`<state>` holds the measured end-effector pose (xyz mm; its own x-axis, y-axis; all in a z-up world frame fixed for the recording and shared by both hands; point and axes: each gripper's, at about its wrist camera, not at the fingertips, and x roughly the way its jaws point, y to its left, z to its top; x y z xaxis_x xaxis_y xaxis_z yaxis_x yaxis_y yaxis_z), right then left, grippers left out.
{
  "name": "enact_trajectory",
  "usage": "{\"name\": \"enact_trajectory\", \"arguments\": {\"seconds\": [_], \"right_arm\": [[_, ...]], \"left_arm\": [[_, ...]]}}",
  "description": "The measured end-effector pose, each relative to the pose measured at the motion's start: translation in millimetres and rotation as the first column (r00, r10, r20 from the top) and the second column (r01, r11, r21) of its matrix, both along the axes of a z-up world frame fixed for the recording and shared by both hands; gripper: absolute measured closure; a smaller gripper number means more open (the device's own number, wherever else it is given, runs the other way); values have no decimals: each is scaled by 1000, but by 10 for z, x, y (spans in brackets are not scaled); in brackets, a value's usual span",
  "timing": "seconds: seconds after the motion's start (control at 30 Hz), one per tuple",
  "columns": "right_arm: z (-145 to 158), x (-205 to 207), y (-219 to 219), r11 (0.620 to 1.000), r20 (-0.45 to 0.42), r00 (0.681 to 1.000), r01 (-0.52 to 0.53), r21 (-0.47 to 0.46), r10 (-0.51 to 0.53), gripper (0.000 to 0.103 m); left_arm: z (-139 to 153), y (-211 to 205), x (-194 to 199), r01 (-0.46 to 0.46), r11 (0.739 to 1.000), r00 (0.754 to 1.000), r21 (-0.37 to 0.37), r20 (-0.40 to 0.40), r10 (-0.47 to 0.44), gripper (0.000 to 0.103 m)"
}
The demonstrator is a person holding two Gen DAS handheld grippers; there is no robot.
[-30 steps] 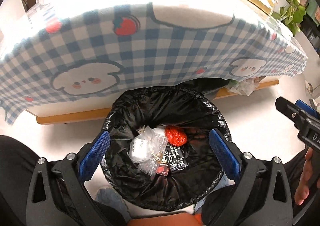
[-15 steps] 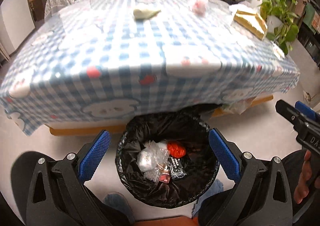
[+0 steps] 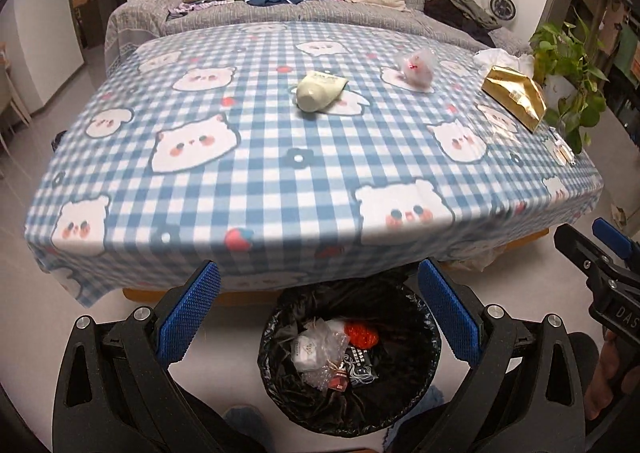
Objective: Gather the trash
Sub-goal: 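Move both tools back toward the lotion tube and clear plastic bag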
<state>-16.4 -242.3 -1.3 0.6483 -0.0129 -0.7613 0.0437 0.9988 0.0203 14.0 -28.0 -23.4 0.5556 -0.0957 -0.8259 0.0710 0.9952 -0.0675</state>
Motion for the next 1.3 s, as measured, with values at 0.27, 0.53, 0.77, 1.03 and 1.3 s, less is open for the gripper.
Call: {"name": "enact_trajectory", "arguments": {"seconds": [0.27, 0.53, 0.77, 1.03, 1.3], "right_arm": [[232, 389, 0, 1000, 17, 1000, -13, -4, 13, 8], [221, 1153, 17, 1000, -11, 1000, -28, -10, 28, 8], [83, 2018, 57, 998, -38, 998, -51, -22, 51, 8], [-107, 2793, 74, 998, -67, 996, -61, -33, 58, 8], [-357, 3361, 135, 996, -116, 991, -76, -40, 71, 10]], "left_arm": [[111, -16, 434, 0, 1000, 1000, 10, -6, 0, 6], [54, -17, 1184, -2, 1000, 999, 5, -39, 3, 6], [-121, -102, 1946, 25, 999, 997, 20, -78, -23, 6], [-372, -214, 2516, 53, 998, 990, 45, -131, -47, 7], [-569, -173, 2738, 53, 998, 982, 46, -182, -44, 10]]}}
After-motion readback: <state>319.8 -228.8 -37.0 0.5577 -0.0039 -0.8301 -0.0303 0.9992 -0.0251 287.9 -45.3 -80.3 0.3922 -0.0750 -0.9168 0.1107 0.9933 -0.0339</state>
